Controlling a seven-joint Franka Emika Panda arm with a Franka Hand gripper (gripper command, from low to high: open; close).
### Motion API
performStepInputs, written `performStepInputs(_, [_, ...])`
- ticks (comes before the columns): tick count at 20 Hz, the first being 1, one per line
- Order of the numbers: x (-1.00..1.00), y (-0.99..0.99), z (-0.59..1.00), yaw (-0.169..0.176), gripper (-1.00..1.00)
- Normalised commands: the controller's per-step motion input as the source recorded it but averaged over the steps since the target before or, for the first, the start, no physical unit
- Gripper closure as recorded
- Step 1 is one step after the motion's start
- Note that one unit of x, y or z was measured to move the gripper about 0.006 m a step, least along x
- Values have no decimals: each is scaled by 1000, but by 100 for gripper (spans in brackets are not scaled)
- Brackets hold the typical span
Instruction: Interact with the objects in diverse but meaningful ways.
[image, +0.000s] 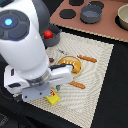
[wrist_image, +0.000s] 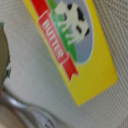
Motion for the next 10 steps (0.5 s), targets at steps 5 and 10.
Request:
performStepInputs(5, [143,-199,-366,-6,100])
performStepInputs(10, [399,-200,103,-43,100])
